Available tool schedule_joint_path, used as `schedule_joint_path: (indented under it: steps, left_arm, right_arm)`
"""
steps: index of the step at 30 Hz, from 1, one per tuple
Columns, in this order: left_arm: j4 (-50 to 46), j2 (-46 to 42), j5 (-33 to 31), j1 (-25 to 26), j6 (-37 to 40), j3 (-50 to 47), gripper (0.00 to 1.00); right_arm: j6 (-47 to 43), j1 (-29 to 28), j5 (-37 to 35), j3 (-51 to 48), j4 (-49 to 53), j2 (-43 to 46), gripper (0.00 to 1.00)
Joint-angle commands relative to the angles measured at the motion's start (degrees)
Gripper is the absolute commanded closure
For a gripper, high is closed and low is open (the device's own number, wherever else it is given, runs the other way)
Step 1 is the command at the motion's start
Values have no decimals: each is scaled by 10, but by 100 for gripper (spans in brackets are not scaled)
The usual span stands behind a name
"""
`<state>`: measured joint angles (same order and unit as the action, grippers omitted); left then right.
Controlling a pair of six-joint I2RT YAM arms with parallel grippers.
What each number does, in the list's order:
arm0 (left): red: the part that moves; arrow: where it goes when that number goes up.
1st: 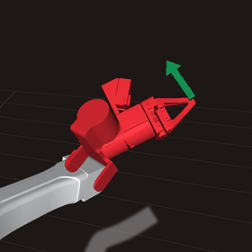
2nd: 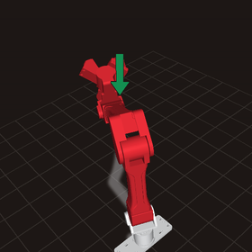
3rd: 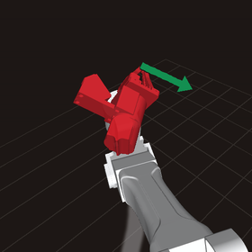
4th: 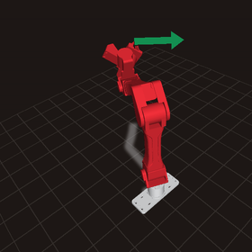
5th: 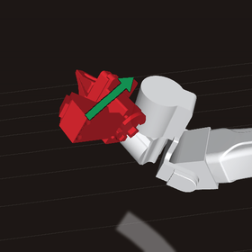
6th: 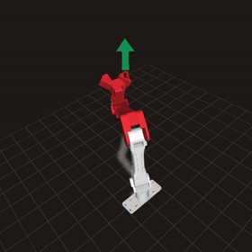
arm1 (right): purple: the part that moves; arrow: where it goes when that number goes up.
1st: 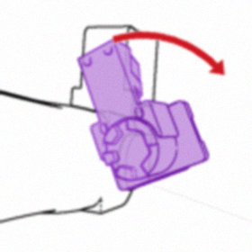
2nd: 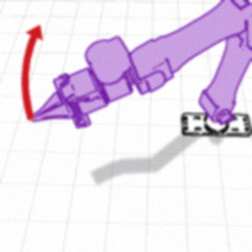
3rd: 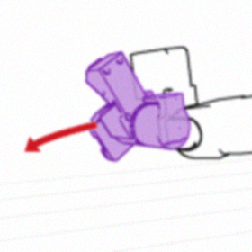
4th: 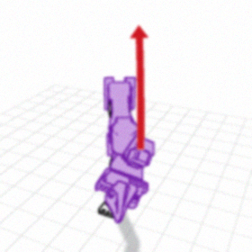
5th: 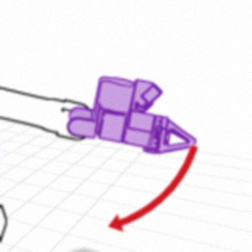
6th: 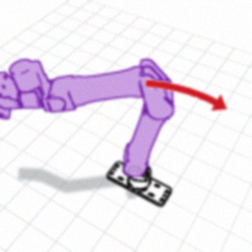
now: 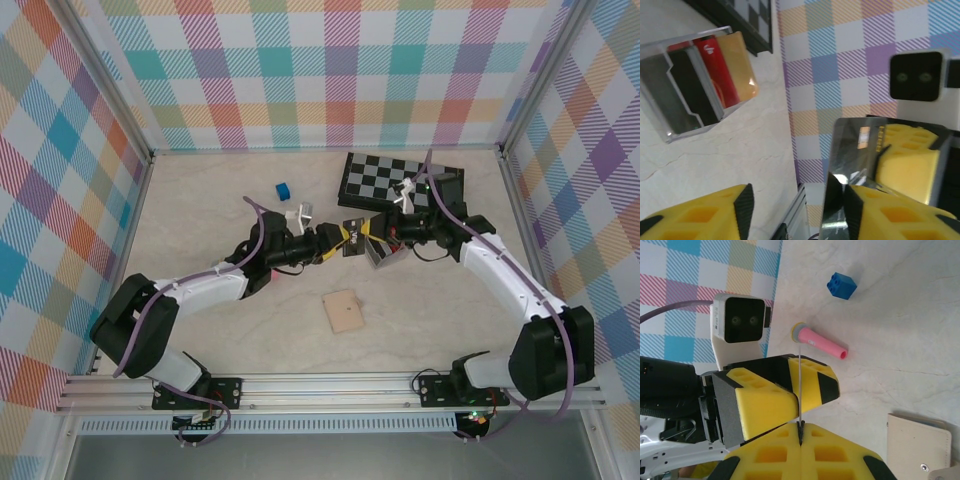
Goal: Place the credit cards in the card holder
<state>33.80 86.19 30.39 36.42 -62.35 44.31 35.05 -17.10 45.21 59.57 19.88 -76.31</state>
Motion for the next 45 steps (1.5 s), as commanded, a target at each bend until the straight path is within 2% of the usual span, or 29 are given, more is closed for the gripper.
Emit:
schedule_joint_path:
  steps: [1,8,12,18,21,23,26,28,29,30,32,33,35,38,42,45]
  left_arm:
    - [61,-5,27,-11,-10,14,56]
    - [79,-6,42,-14,-15,15,83]
    - [92,-10,38,-15,-25,6,100]
    - [150,-1,26,-16,-67,-13,100]
    - [192,9,26,-15,-92,-19,100]
    - [199,14,25,-15,-97,-19,100]
    - [192,16,19,-16,-96,-24,100]
    - [168,13,11,-16,-92,-26,90]
    - [143,7,4,-16,-84,-30,75]
    - [110,-1,-6,-16,-74,-33,58]
    - [9,-25,-30,-16,-38,-37,46]
    - [-70,-44,-54,-16,-17,-37,35]
    - [-203,-83,-111,-15,22,-41,26]
    - [-335,-147,-192,-13,35,-63,15]
    - [-436,-216,-243,-6,52,-81,11]
    - [-462,-242,-252,-1,57,-91,10]
  right_arm:
    - [9,7,60,-1,-27,-13,96]
    - [22,13,83,1,-46,-33,95]
    - [46,16,92,-5,-67,-38,88]
    - [89,16,113,-29,-131,-36,75]
    - [89,16,117,-35,-137,-37,74]
    - [87,17,117,-38,-136,-39,76]
    - [87,16,124,-42,-144,-38,88]
    - [73,16,115,-41,-128,-32,93]
    - [47,15,91,-34,-92,-28,94]
    - [8,11,42,-20,-27,-26,94]
    - [-62,-17,-64,6,74,-23,94]
    - [-87,-38,-119,13,108,-23,94]
    - [-107,-86,-192,14,141,-30,93]
    - [-89,-153,-266,-9,141,-47,94]
    - [-66,-219,-339,-39,126,-63,94]
    - [-54,-225,-349,-66,107,-67,94]
